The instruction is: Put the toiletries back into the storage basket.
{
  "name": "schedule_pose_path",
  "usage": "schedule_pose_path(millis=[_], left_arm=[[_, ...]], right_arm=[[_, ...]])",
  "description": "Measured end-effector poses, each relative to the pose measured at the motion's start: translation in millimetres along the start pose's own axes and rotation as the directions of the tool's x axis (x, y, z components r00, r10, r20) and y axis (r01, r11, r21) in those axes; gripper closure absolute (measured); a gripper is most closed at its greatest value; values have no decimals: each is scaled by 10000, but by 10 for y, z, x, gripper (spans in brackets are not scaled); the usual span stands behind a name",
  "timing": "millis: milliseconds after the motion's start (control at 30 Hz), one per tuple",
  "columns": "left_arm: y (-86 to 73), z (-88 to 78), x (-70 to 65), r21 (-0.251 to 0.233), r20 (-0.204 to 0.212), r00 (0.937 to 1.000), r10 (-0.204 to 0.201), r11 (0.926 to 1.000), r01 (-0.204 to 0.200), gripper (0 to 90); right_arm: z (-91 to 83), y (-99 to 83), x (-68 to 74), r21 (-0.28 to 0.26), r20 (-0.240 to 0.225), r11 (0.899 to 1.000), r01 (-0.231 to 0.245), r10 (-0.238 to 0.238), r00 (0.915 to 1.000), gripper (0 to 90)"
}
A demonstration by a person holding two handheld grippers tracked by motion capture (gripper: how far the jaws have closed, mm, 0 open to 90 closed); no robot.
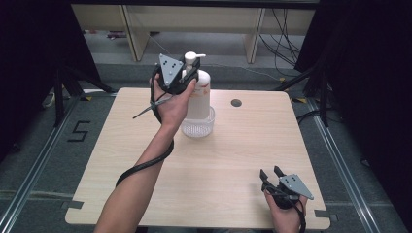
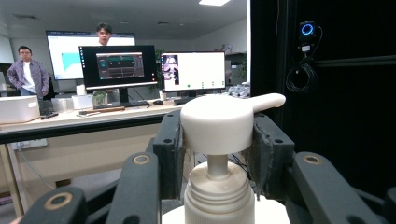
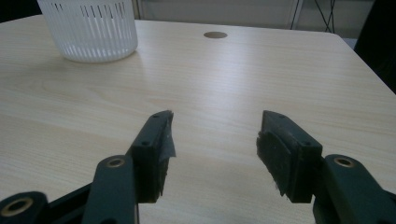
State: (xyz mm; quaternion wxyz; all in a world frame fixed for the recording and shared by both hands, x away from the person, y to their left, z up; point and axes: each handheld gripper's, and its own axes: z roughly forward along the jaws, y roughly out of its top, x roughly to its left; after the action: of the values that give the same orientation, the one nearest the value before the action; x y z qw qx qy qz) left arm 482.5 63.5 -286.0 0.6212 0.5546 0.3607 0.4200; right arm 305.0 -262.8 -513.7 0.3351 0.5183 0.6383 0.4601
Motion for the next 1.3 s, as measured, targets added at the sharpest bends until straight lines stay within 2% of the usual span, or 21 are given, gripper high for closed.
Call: schedule_pose_path(millis=[67, 167, 267, 300, 367, 400, 533, 567, 667, 700, 800, 867, 1000, 1067, 1100, 1167, 1200, 1300], left_arm=[[-9, 24, 6, -22, 135, 9999, 21, 10000, -20, 592], [-26, 42, 3, 44, 128, 9999, -20, 10000, 19, 592], [-45, 66, 15, 38, 130, 9999, 39, 10000, -40, 592], [-51, 71, 16, 48, 133, 9999, 43, 10000, -43, 592], [-63, 82, 16, 69, 133, 9999, 32, 10000, -33, 592], [-70, 84, 9, 103, 106, 9999, -55, 9999, 54, 592], [-84, 102, 10, 75, 158, 9999, -46, 10000, 45, 592], [-87, 108, 9, 72, 187, 9998, -45, 10000, 44, 593], [-100, 128, 14, 58, 212, 9998, 18, 10000, -20, 592], [-108, 129, 9, 114, 179, 9998, -65, 9999, 63, 592], [-131, 147, 13, 172, 170, 9998, -61, 9998, 59, 592], [-148, 157, 16, 224, 180, 9998, -8, 9997, 4, 592], [-185, 175, 12, 284, 200, 9998, -14, 9996, 8, 592], [-204, 183, 13, 328, 199, 9998, -24, 9995, 18, 592], [-213, 188, 15, 344, 225, 9997, -26, 9994, 18, 592], [-230, 201, 23, 333, 248, 9997, 47, 9994, -55, 592], [-241, 198, 17, 399, 206, 9998, -48, 9992, 40, 592], [-269, 210, 17, 436, 210, 9998, -29, 9990, 20, 592]], right_arm=[[6, 2, -10, 48, 63, 9998, 182, -183, 9998, 450], [8, 1, -19, 82, 139, 9995, 321, -322, 9994, 450], [6, 1, -14, 50, 61, 9997, 249, -249, 9997, 450], [8, 5, -32, 13, 45, 9987, 503, -503, 9987, 449], [6, 4, -33, 6, 33, 9987, 502, -502, 9987, 449], [4, 0, -11, 38, 21, 9998, 188, -188, 9998, 449], [6, -1, -13, -28, 41, 9997, 227, -227, 9997, 449], [7, 4, -32, 6, 26, 9988, 498, -498, 9988, 449], [7, 5, -33, 9, 22, 9987, 501, -501, 9987, 448], [9, -1, -9, -5, 22, 9999, 167, -167, 9999, 448], [4, 1, -16, 38, 23, 9997, 248, -248, 9997, 448], [10, 4, -33, -24, 24, 9988, 482, -482, 9988, 448], [11, 4, -33, -24, 29, 9989, 476, -476, 9989, 447], [4, 7, -21, 53, -102, 9996, 271, -270, 9996, 446], [12, 4, -32, -10, 38, 9989, 461, -461, 9989, 447], [13, 3, -25, 22, 26, 9993, 370, -370, 9993, 446], [13, 3, -24, 21, 18, 9993, 369, -369, 9993, 445], [10, 5, -33, -19, 9, 9987, 506, -506, 9987, 444]])
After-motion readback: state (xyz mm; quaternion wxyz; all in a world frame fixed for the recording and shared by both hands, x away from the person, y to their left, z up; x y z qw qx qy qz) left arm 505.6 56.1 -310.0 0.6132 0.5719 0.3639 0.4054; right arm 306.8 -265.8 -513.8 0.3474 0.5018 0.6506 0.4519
